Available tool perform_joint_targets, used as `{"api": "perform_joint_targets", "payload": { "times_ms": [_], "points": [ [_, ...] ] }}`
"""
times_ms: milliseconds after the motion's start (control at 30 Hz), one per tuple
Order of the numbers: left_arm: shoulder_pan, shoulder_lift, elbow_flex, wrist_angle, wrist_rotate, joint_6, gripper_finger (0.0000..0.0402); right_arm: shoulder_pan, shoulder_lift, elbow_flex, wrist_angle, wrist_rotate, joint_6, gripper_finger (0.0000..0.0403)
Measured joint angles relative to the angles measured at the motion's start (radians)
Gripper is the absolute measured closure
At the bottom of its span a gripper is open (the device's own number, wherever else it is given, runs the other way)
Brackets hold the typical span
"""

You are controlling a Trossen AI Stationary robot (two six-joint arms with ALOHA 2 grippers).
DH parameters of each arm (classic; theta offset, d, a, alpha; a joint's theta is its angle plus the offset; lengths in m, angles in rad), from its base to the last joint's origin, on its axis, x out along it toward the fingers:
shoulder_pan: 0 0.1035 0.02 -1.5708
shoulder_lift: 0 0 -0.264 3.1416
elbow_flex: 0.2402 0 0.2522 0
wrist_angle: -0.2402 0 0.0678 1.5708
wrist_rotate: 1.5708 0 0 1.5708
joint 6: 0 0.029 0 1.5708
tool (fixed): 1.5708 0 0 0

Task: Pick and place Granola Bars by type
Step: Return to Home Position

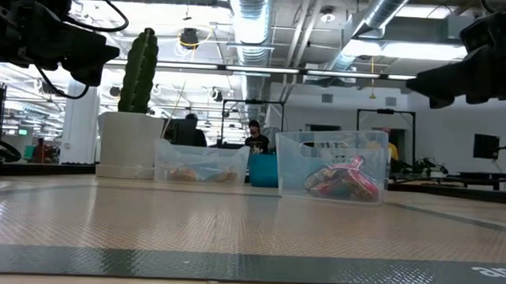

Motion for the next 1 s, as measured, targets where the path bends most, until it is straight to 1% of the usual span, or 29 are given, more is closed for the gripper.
{"api": "perform_joint_targets", "payload": {
  "times_ms": [100, 267, 1000],
  "points": [
    [0.0, 0.0, 0.0, 0.0, 0.0, 0.0, 0.0266, -0.006, 0.0, 0.0, 0.0, 0.0, 0.072, 0.0274],
    [0.0, 0.0, 0.0, 0.0, 0.0, 0.0, 0.0266, -0.006, -0.001, 0.0, 0.0, -0.001, 0.132, 0.0274],
    [0.0, 0.0, 0.0, 0.0, 0.0, 0.0, 0.0266, -0.006, -0.001, 0.0, -0.002, -0.002, 0.134, 0.0274]
  ]
}}
